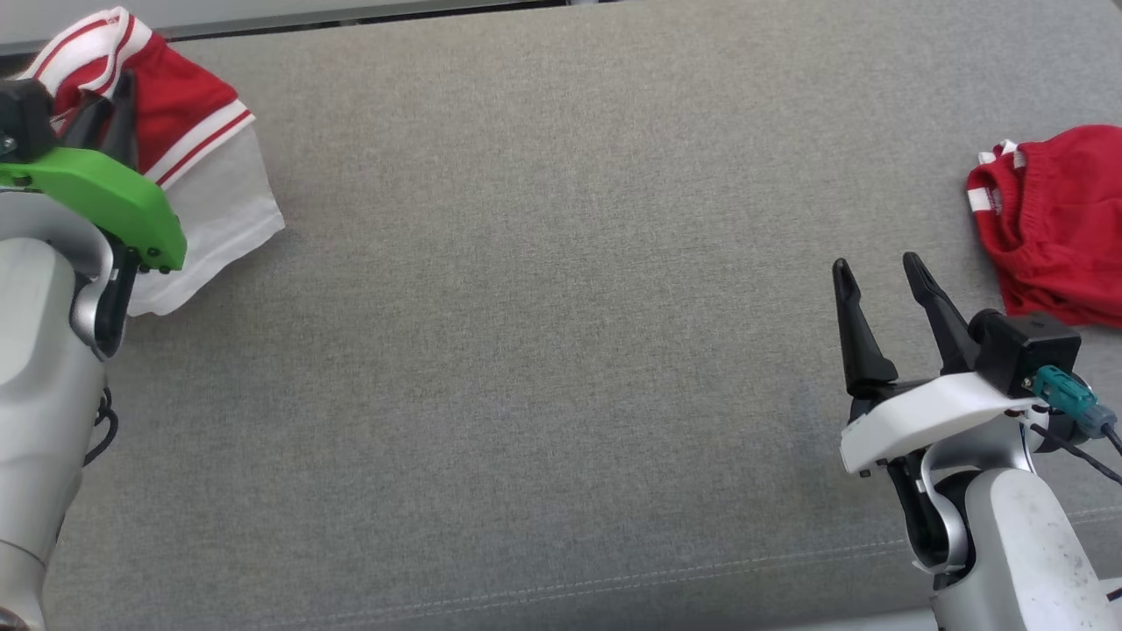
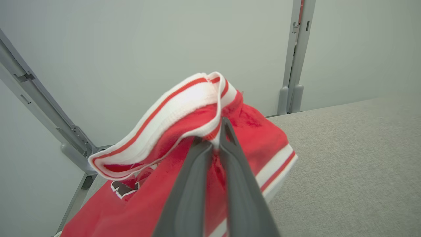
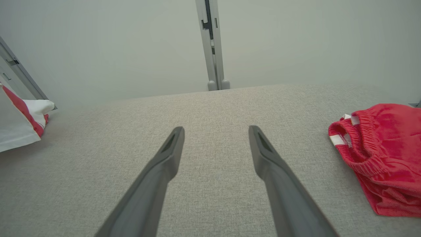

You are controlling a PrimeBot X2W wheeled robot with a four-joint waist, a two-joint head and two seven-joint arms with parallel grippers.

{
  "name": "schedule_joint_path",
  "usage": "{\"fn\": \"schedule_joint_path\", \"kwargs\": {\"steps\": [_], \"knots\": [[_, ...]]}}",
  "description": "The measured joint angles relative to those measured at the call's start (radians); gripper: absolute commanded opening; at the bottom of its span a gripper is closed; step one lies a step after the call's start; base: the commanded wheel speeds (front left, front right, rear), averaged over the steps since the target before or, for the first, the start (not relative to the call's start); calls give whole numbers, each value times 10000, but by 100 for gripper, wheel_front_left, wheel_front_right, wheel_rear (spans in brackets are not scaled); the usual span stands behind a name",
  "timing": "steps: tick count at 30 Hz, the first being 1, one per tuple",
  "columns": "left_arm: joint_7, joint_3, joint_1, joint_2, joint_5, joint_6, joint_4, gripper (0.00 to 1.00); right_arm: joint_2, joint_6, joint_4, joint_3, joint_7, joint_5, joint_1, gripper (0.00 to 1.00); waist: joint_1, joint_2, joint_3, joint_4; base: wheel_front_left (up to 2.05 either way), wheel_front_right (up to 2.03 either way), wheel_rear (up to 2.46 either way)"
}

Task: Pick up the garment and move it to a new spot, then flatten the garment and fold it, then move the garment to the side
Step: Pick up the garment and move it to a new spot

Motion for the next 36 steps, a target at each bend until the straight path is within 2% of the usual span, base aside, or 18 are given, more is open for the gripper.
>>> {"fn": "schedule_joint_path", "kwargs": {"steps": [6, 17, 24, 29, 36], "knots": [[556, -527, 75, -355, 90, -113, -1095, 0, 12, 0, 107, 25, -27, 146, 261, 100, 0, 0, -630, -407, 0, 0, 0], [842, -1384, 532, -1801, 19, -249, -3110, 0, 12, 0, -10, -2, -17, 309, 411, 100, 0, 1, -954, -1834, 0, 0, 0], [1580, -2036, 652, -2196, 19, -291, -4255, 0, 10, 0, -134, -29, 40, 339, 456, 100, 0, 1, -888, -2623, 0, 0, 0], [1908, -2238, 593, -2483, -58, -293, -3967, 0, 8, 0, -161, 198, -4, 479, 370, 100, 0, 0, -626, -3046, 0, 0, 0], [1816, -2589, 120, -2932, 113, -339, -1902, 0, 6, 0, 67, 861, -244, 779, -119, 100, 0, 0, -63, -3724, 0, 0, 0]]}}
